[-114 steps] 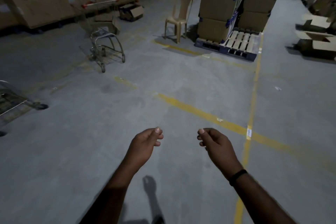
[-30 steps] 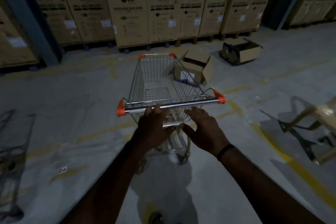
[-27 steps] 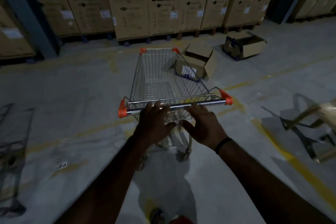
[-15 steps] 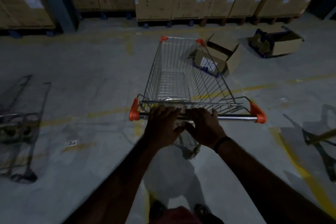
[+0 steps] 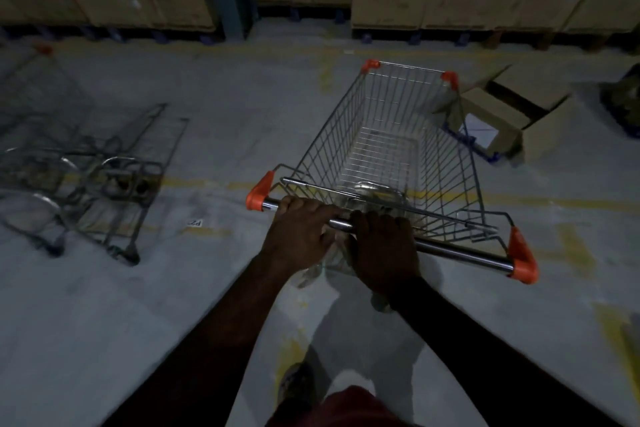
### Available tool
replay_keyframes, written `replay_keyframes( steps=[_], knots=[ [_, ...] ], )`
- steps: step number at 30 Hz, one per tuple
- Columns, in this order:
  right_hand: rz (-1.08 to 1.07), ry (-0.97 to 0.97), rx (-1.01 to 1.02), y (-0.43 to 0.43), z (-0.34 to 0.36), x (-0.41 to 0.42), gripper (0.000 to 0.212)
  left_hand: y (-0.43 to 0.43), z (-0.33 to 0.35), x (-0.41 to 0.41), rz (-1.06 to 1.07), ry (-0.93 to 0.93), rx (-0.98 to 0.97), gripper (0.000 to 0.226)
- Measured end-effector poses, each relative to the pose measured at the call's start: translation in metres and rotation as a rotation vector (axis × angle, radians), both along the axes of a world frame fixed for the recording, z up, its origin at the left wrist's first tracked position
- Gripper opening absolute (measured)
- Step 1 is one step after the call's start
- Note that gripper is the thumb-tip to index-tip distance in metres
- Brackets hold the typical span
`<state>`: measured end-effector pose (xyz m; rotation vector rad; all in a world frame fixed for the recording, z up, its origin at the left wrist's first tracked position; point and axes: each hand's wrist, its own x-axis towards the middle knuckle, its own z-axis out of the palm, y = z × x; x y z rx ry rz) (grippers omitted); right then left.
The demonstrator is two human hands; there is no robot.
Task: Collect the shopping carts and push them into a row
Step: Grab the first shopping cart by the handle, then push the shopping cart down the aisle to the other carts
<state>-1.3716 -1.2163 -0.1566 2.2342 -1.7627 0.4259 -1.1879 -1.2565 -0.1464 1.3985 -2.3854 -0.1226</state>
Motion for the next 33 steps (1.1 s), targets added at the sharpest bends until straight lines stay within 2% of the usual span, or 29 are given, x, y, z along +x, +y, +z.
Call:
replay_keyframes(
  steps=[4,10,14,17,23,33],
  knots=[
    [0.025,-0.002,-0.014,0.011,0.000,-0.010,0.034,0.020,0.004,-0.010,0.061,-0.068,0.055,0.041],
    [0.144,-0.101,-0.009,0.038,-0.003,-0.030,0.031,0.066,0.007,-0.027,0.131,-0.073,0.011,0.045],
    [0.183,-0.086,-0.064,0.058,0.001,-0.043,0.033,0.096,0.007,-0.034,0.157,-0.068,-0.009,0.039],
    [0.215,-0.100,-0.031,0.075,0.000,-0.050,0.031,0.120,0.005,-0.037,0.185,-0.057,-0.030,0.036],
    [0.278,-0.057,0.027,0.113,0.004,-0.048,0.044,0.168,0.007,-0.033,0.243,-0.068,0.005,0.037],
    [0.442,-0.021,0.068,0.188,0.007,-0.024,0.032,0.282,0.014,-0.013,0.373,-0.010,0.003,0.046]
  ],
)
